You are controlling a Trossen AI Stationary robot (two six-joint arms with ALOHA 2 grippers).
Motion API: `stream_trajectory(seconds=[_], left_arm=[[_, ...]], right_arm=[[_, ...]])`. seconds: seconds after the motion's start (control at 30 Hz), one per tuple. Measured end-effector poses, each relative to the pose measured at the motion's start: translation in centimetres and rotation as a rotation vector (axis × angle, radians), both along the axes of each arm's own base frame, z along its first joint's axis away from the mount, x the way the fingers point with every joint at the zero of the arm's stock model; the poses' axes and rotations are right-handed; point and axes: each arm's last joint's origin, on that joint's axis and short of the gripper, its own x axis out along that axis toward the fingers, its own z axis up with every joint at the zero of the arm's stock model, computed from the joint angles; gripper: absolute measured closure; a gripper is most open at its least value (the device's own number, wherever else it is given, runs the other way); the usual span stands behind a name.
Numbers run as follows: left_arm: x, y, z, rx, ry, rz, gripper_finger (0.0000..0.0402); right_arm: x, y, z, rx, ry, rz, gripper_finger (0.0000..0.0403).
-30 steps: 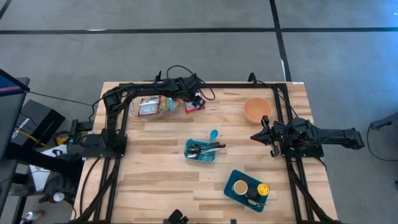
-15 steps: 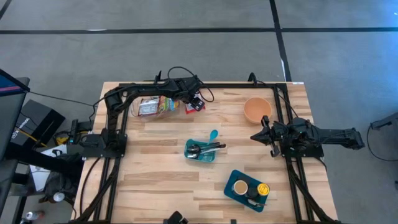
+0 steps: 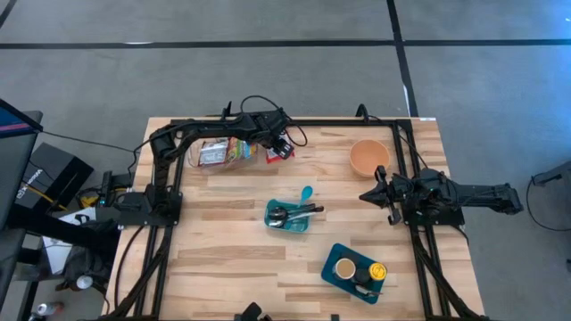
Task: Pick & Place Food Item
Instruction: Put the red noodle pack into the transparent bin
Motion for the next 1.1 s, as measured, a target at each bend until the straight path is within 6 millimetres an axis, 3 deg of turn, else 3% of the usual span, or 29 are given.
stream_trajectory(seconds=[0.7,0.87,1.1], left_arm=[[0.4,0.2,0.3,0.023,-0.053,-0.002,0.0396],[0.5,0.2,0.5,0.028,-0.061,-0.002,0.0399],[0.3,-0.6,2.6,0.055,-0.106,-0.015,0.0401]], right_arm=[[0.0,0.0,0.0,0.000,0.000,0.000,0.0403],[0.0,0.0,0.0,0.000,0.000,0.000,0.0403],[0.0,0.0,0.0,0.000,0.000,0.000,0.0403]])
